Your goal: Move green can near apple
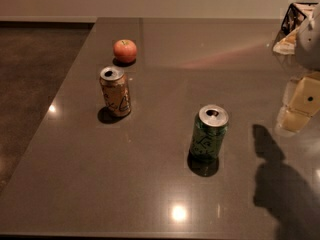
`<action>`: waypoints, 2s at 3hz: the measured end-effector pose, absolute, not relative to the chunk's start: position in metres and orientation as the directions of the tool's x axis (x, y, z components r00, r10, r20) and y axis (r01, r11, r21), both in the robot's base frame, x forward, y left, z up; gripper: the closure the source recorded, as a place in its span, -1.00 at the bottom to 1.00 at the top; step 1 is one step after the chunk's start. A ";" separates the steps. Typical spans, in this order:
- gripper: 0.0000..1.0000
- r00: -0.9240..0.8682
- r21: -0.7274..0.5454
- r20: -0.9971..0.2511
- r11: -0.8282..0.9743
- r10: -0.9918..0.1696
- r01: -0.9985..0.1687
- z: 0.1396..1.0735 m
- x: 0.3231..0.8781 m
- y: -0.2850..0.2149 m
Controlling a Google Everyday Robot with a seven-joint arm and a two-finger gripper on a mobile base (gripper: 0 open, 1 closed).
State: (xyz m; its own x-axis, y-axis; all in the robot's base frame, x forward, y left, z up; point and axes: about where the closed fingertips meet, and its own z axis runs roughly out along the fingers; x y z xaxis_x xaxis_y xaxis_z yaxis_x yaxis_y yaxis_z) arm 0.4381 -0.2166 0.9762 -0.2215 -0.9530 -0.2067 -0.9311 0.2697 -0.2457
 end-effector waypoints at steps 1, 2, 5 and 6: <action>-1.00 -0.221 -0.246 -0.207 0.270 -0.953 -0.931 0.976 0.438 -0.217; -1.00 -0.218 -0.241 -0.221 0.269 -0.951 -0.932 0.974 0.438 -0.213; -1.00 -0.095 -0.157 -0.465 0.188 -0.880 -0.969 0.935 0.419 -0.144; -1.00 -0.088 -0.136 -0.517 0.184 -0.851 -0.973 0.925 0.416 -0.129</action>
Offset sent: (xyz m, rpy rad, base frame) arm -0.0026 0.0302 -0.0207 0.1353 0.0327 0.0394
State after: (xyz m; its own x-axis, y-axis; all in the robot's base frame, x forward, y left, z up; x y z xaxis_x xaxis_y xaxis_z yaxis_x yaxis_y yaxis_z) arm 0.4164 -0.1294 0.9247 -0.0882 -0.8514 -0.5171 -0.9735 0.1837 -0.1364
